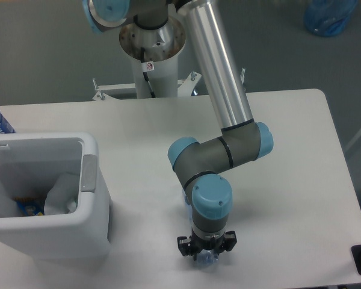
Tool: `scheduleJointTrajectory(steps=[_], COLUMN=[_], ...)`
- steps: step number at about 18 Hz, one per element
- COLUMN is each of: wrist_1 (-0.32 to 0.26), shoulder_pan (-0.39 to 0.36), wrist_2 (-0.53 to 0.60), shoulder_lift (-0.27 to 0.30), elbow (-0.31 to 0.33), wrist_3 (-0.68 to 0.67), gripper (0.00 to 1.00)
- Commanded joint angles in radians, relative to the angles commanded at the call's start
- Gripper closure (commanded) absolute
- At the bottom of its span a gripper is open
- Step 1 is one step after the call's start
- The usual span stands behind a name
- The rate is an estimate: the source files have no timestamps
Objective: Place the trash in the trash can
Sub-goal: 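Lower the gripper around the bottle's base and close on it, then lift the bottle and carry it over the white bin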
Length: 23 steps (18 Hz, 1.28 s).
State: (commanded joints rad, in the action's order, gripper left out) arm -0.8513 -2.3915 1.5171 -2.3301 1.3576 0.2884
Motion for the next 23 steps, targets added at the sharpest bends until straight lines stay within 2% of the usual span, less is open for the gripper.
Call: scheduleJointTrajectory(steps=[5,9,13,15,19,23], wrist_1=[0.002,0.028,0.038,0.041,0.051,0.075], shoulder_pan=[0.0,-0.017,-0.055,-0.067,-0.12,-0.14], wrist_2=[-0.012,-0.053,-0.204,-0.245,-0.429,-0.514], shoulder_lift=[0.037,0.078,0.11,0.146,0.233,0.273], elbow=[-0.006,-0.023,-0.087,-0.103,-0.126,-0.156], wrist_3=[-0.001,-0.009,-0.073,-0.087,-0.089,-0.127], gripper=[0.4,0.4,0.4,0.41,0.42,0.42])
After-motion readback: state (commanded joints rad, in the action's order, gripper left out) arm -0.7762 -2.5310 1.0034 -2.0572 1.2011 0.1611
